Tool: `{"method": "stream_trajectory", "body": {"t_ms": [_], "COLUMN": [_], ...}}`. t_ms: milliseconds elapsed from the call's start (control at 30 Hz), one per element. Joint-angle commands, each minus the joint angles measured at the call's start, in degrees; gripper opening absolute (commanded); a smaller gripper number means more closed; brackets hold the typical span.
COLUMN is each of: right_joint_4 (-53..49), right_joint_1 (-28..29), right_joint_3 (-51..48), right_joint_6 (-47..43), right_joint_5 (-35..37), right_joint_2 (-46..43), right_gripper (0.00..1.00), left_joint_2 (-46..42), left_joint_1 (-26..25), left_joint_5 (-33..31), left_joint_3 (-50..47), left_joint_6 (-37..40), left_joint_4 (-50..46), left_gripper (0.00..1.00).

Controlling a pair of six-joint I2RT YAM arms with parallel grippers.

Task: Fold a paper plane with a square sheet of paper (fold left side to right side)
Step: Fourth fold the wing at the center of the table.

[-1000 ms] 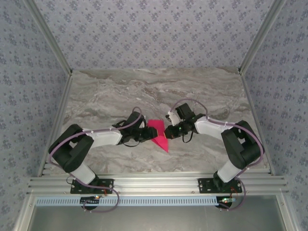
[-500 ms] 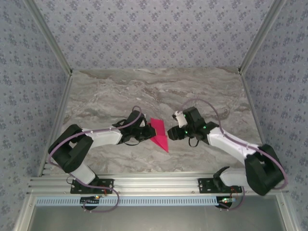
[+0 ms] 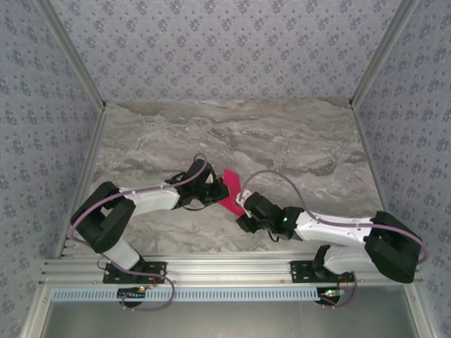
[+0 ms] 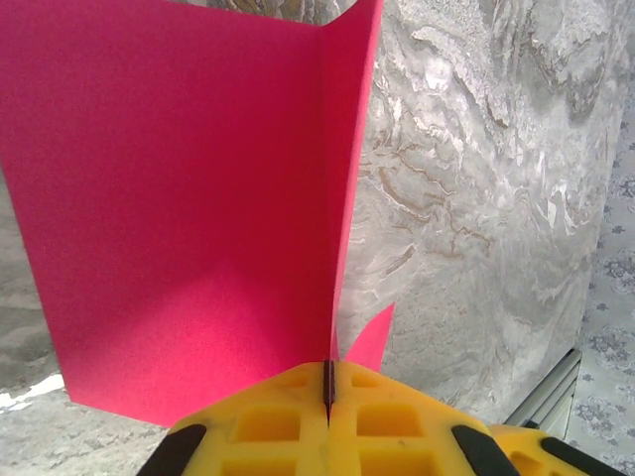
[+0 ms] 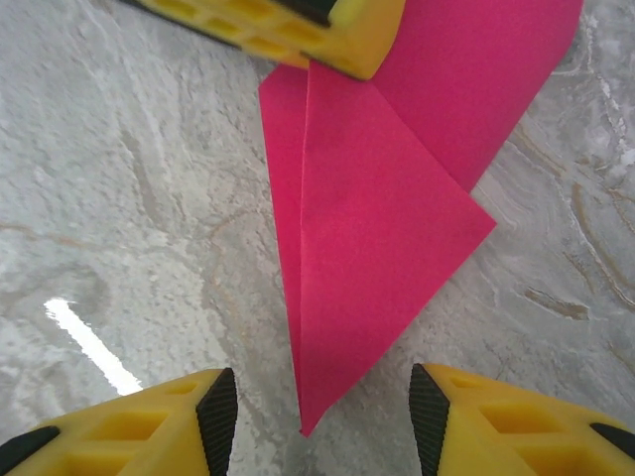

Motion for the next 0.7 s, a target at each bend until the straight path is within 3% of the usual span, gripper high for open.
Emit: {"method": "stream_trajectory", "body": {"t_ms": [0,367,667], "right_joint_4": [1.8,3.3,2.4], "right_joint_1": [1.6,3.3,3.2], "right_joint_3": [2.9,6.5,7.4], "right_joint_6": [-2.6,-3.5,-3.0], "right_joint_5": [5.4,7.8,7.7], "right_joint_2": [4.2,11.6,14.0], "right_gripper": [0.54,0.52,0.3], "left_joint_2": [-1.0,-1.1,-1.4], "left_joint_1": [-0.6,-0.5,-0.5], "left_joint_5": [1.1,1.6,1.6], "left_joint_3": [2.0,2.7,2.9], "left_joint_6": [-1.2,-1.0,-0.7], "left_joint_4": [-0.8,-1.8,-2.3], "left_gripper": [0.02,0.03,0.07]}}
